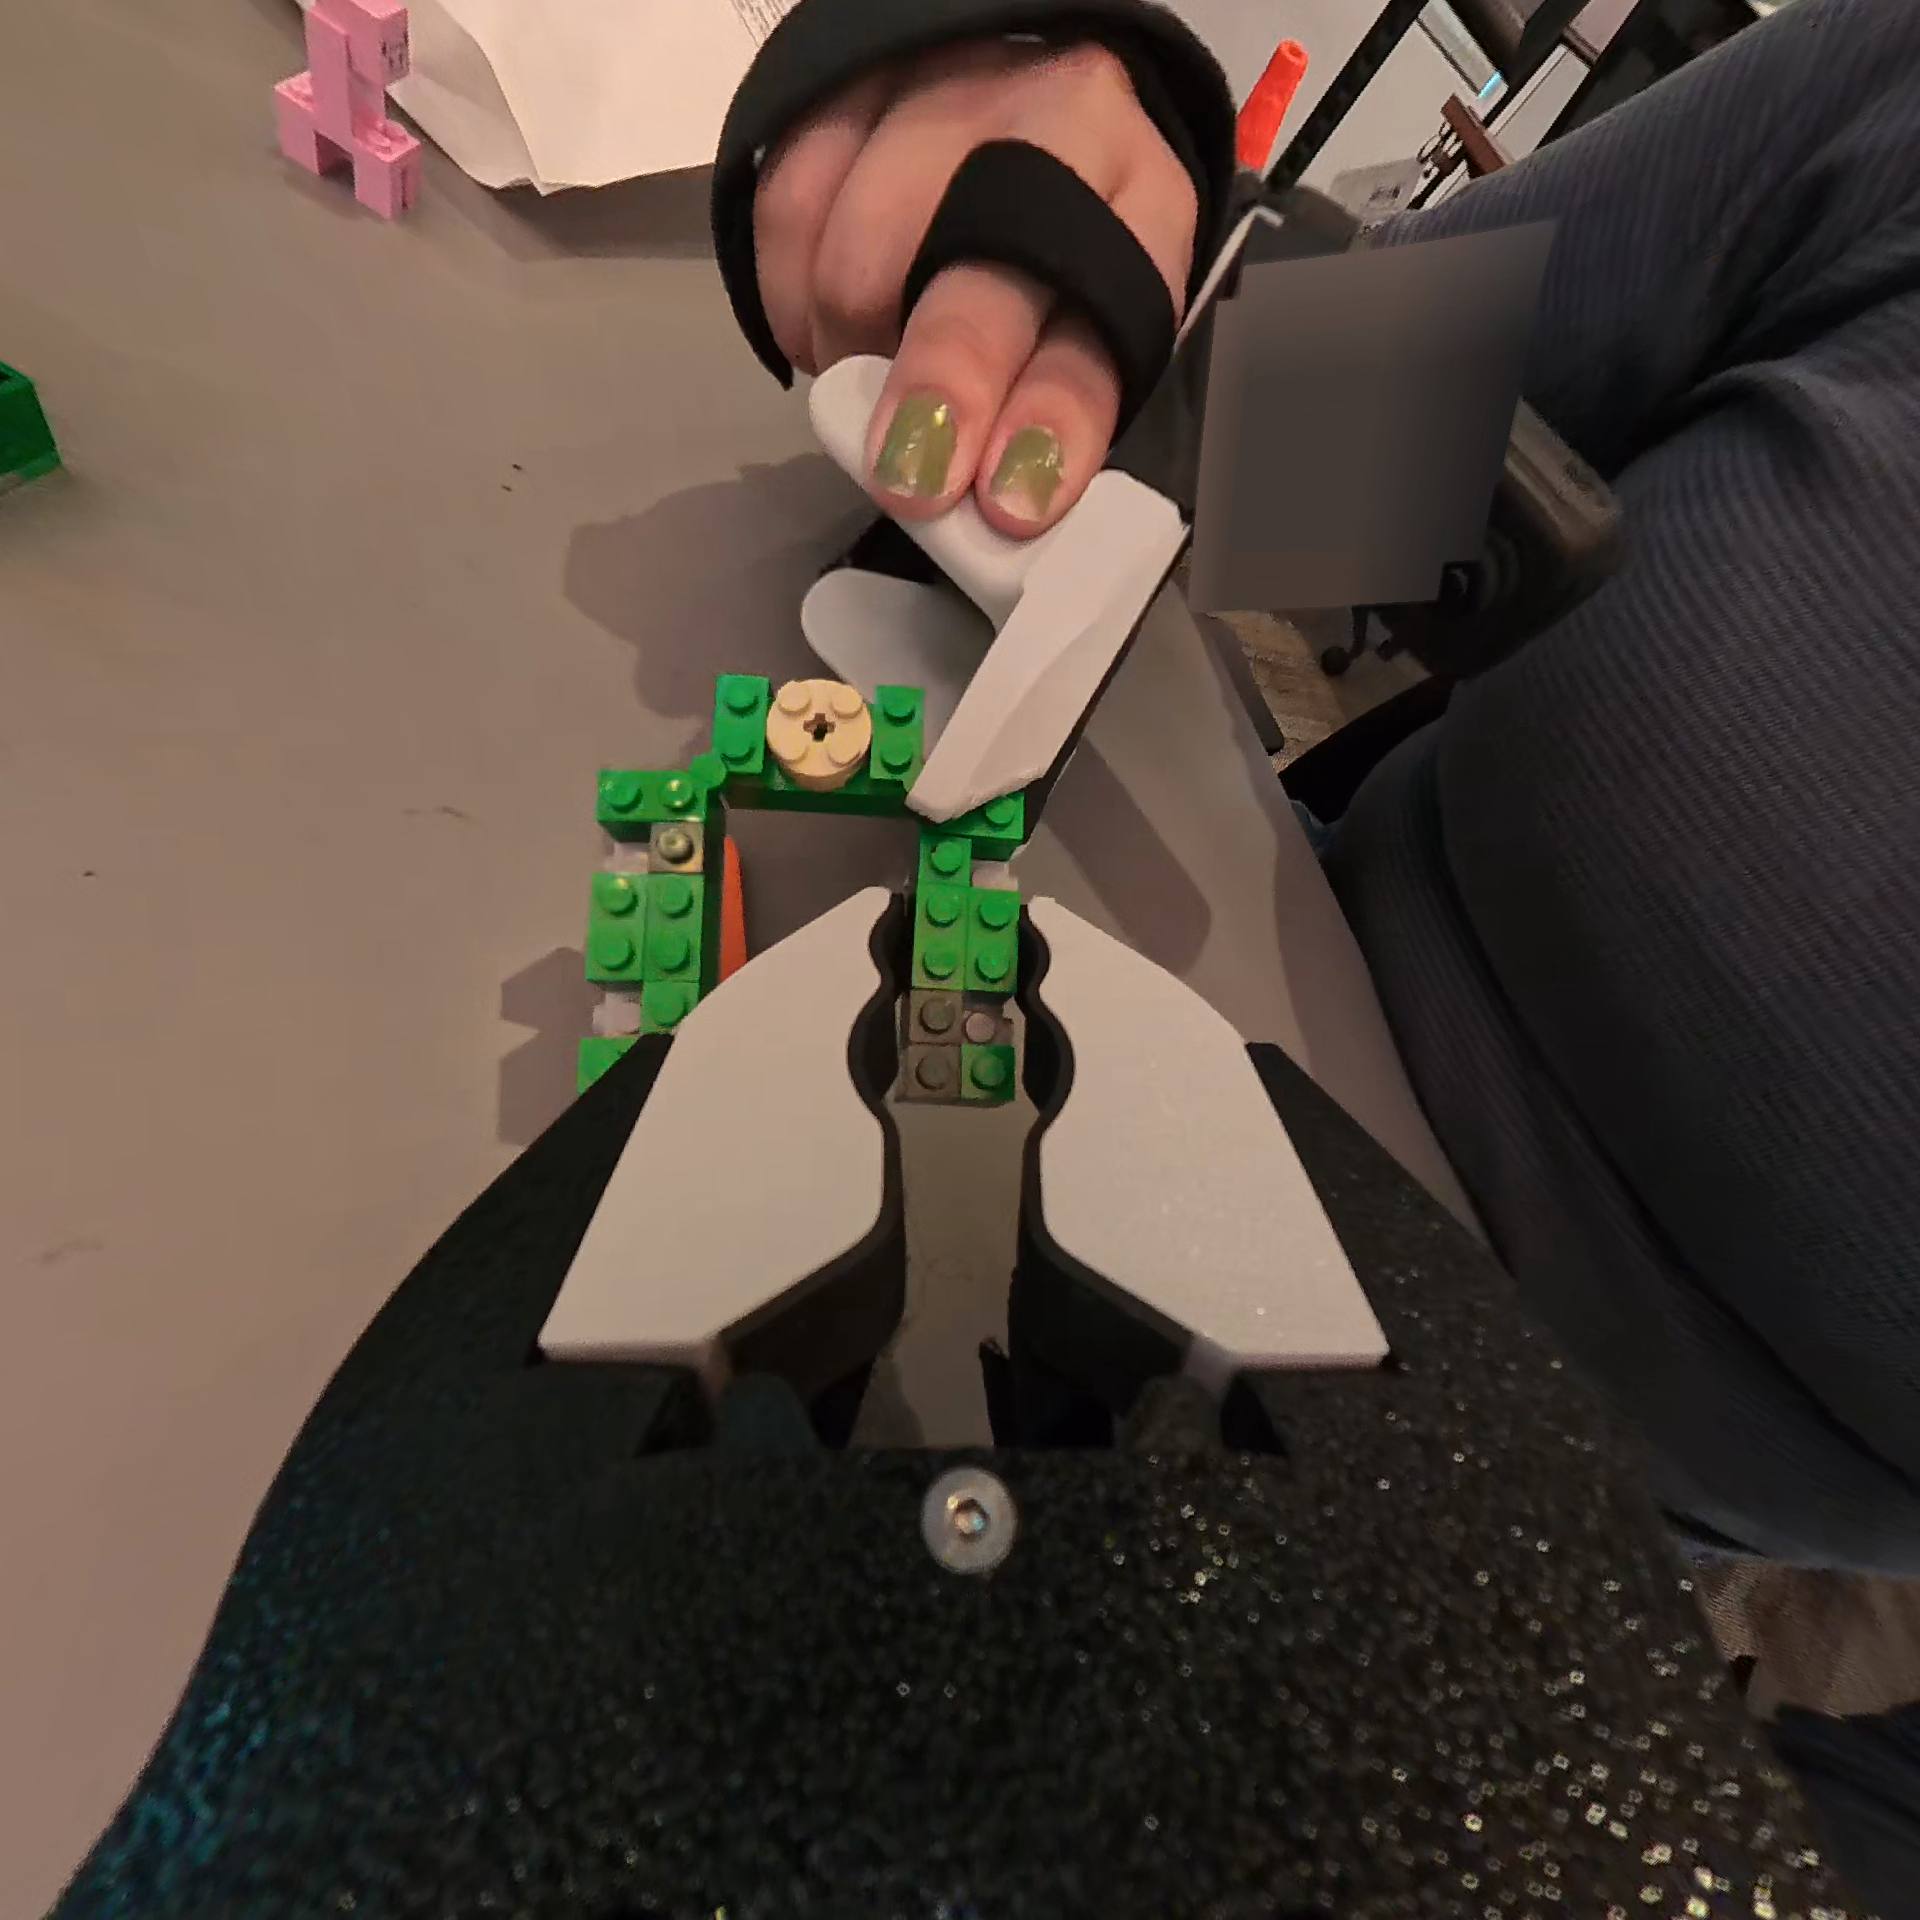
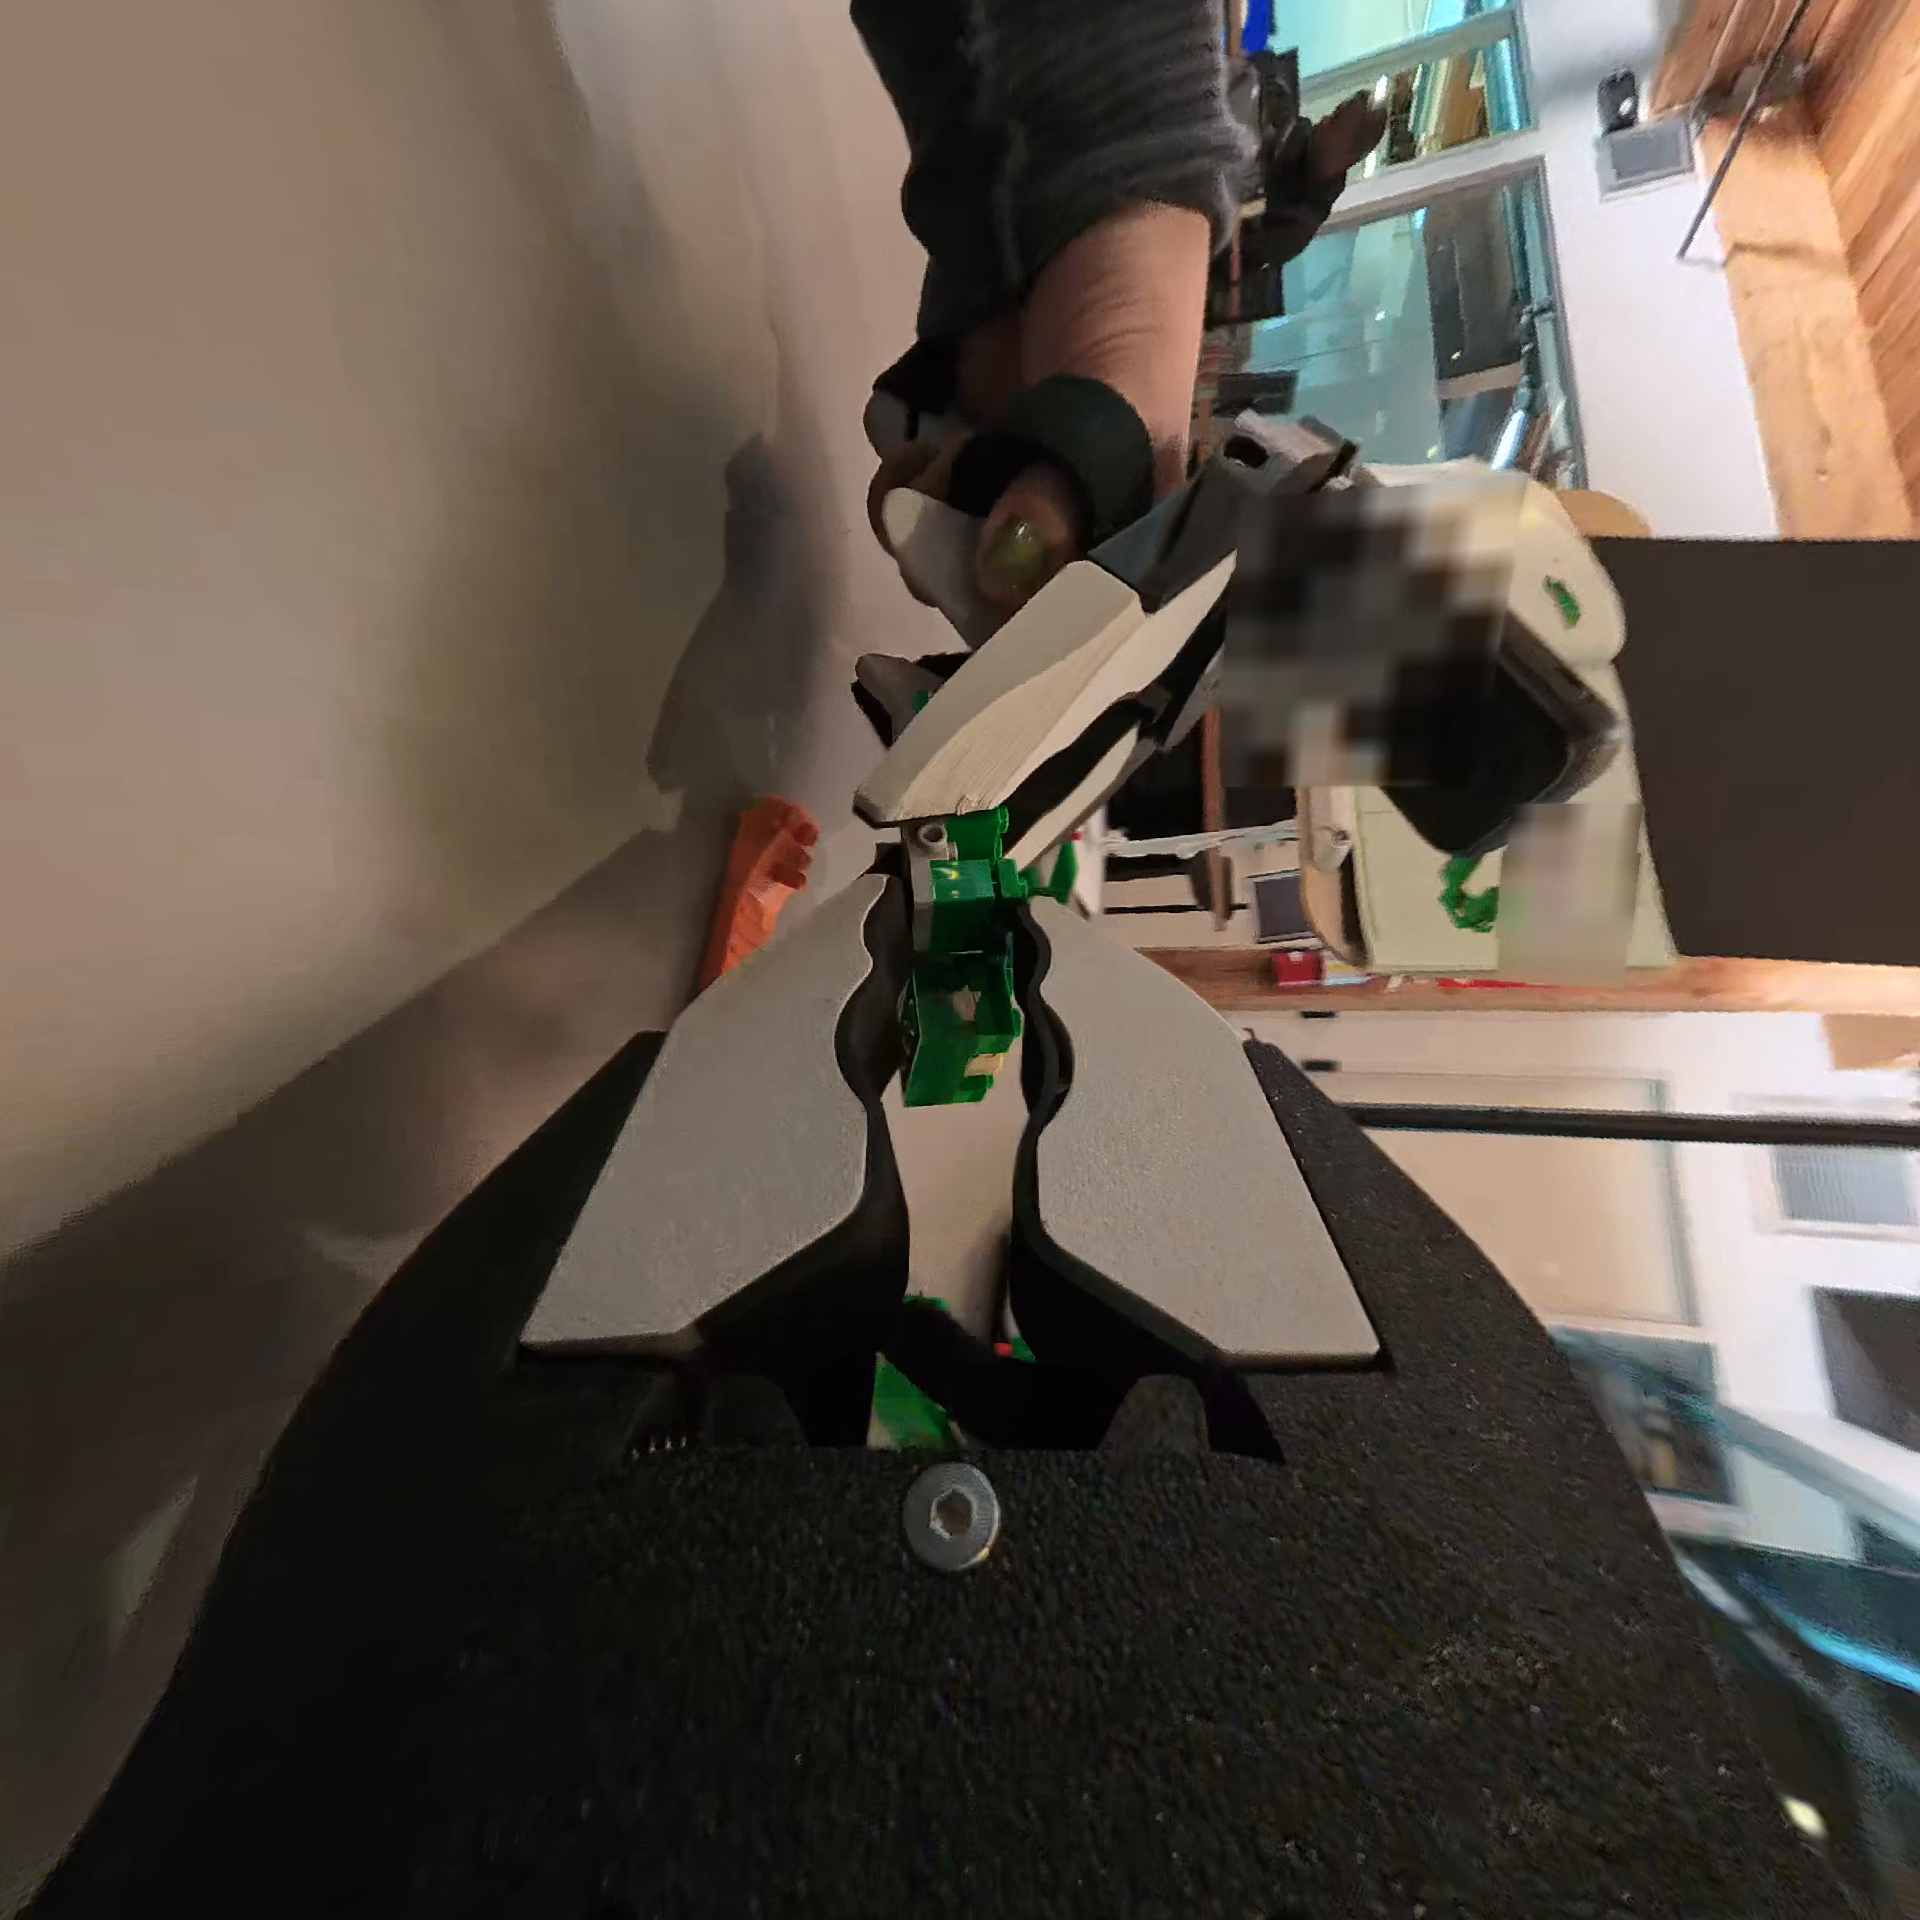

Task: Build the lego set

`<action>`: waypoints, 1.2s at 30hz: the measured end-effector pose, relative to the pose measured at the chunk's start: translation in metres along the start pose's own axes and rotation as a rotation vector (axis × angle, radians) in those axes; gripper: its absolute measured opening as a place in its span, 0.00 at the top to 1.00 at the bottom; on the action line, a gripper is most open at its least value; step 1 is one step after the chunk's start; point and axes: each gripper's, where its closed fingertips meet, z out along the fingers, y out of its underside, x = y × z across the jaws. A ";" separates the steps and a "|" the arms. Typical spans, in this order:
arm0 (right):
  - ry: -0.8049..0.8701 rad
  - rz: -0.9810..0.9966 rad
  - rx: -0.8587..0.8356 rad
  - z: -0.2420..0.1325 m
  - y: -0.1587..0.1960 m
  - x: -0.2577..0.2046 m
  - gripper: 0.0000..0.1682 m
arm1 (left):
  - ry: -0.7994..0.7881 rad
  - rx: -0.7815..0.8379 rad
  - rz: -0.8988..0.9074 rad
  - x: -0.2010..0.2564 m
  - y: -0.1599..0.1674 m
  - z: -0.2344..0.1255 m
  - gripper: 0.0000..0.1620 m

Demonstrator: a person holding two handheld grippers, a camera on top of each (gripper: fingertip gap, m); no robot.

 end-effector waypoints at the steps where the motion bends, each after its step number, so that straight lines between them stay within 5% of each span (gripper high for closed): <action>1: -0.015 0.042 0.005 0.000 0.000 -0.001 0.89 | 0.002 0.001 -0.004 0.000 0.000 0.000 0.89; 18: -0.042 0.208 0.091 -0.003 -0.010 0.006 0.89 | 0.081 0.035 -0.032 0.010 -0.005 -0.002 0.89; 26: -0.054 -0.051 -0.016 0.000 -0.010 -0.006 0.89 | 0.057 -0.039 -0.041 0.005 0.009 0.003 0.88; 32: -0.065 0.319 0.100 -0.001 -0.011 0.006 0.88 | 0.105 0.046 -0.054 0.011 -0.004 -0.004 0.88; 36: 0.043 0.458 0.203 -0.010 -0.008 0.027 0.71 | 0.095 0.077 -0.029 0.011 -0.007 -0.014 0.89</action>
